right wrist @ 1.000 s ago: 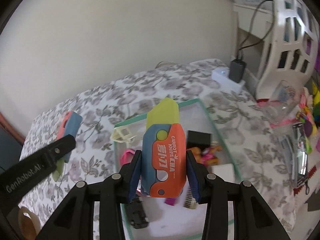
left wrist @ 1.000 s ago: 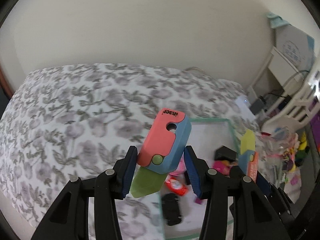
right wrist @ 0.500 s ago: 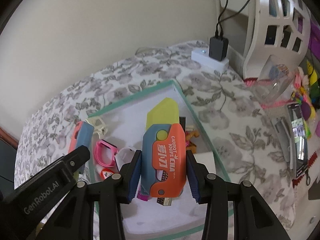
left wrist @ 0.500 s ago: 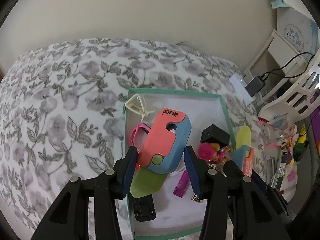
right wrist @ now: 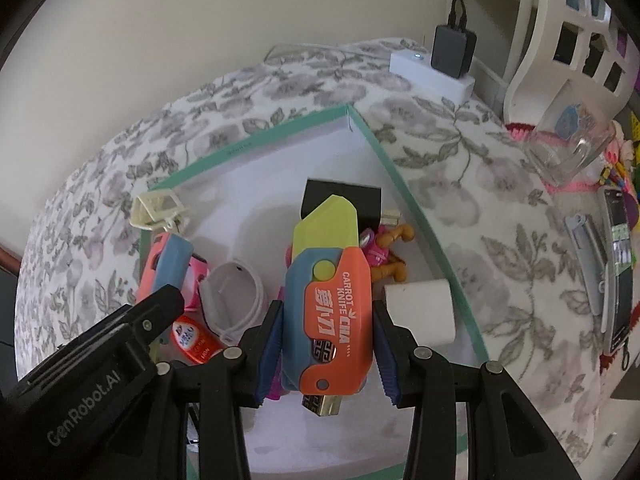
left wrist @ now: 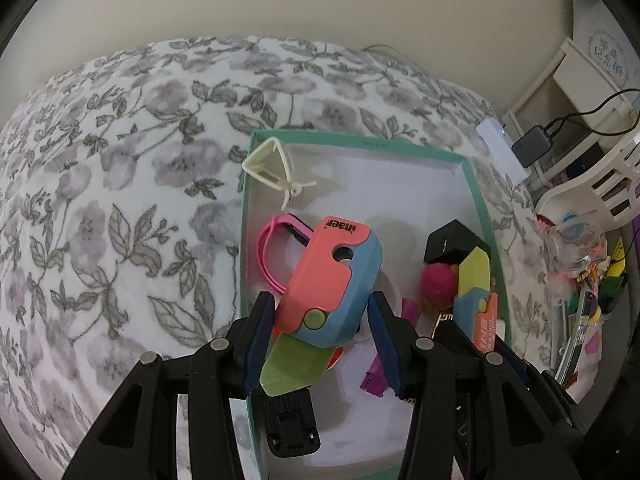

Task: Organize rigid objects
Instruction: 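Carry both carrot knives into the tray and lower them, then open both tools to release the knives and withdraw from the tray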

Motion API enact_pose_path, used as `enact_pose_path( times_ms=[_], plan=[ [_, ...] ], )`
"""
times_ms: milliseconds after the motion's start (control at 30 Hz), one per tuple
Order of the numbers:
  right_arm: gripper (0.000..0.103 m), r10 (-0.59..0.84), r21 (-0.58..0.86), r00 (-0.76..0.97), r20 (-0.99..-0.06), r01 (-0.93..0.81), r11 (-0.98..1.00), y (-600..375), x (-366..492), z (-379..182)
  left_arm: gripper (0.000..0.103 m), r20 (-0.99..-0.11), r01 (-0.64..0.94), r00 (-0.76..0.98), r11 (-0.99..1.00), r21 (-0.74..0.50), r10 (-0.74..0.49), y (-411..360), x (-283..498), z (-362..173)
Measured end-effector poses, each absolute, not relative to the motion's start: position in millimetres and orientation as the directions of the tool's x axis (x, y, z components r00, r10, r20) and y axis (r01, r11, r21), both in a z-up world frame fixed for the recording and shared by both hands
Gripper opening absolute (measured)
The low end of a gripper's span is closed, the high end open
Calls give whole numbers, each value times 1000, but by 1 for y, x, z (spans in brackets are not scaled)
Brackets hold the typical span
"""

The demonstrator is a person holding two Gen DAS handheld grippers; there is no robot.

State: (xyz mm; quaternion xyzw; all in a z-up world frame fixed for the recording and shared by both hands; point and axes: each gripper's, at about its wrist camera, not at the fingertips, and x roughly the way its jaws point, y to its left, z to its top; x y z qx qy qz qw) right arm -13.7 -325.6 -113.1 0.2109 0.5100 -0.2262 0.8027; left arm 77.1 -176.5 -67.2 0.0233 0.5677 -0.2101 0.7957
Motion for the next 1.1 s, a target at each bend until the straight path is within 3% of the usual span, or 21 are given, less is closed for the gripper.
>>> enact_pose_path(
  times_ms=[367,500,567,633,767,833,867,1100],
  plan=[
    [45,-136,105,365,-921,569,816,-322,-13,-118,51,-918,359,263,913,-195,-299,-173,76,-71],
    [45,-136,104,360,-923,573,813,-322,-15,-118,61,-912,371,273,908,-195,-307,-171,71,-64],
    [49,-144,99,365,-920,571,815,-320,-18,-116,62,-908,372,287,909,-188,-306,-167,68,-59],
    [62,-147,100,376,-915,564,819,-318,-20,-113,63,-905,368,305,913,-177,-298,-163,66,-55],
    [64,-161,85,378,-912,558,826,-312,-28,-110,65,-902,345,352,931,-122,-249,-151,60,-47],
    [64,-159,86,379,-911,555,827,-311,-31,-110,83,-903,332,369,938,-96,-222,-145,58,-44],
    [64,-159,86,382,-911,552,829,-310,-34,-110,86,-903,324,377,943,-79,-205,-141,57,-44],
    [72,-157,89,394,-906,538,838,-302,-45,-108,87,-900,291,418,957,0,-127,-117,45,-41]
  ],
)
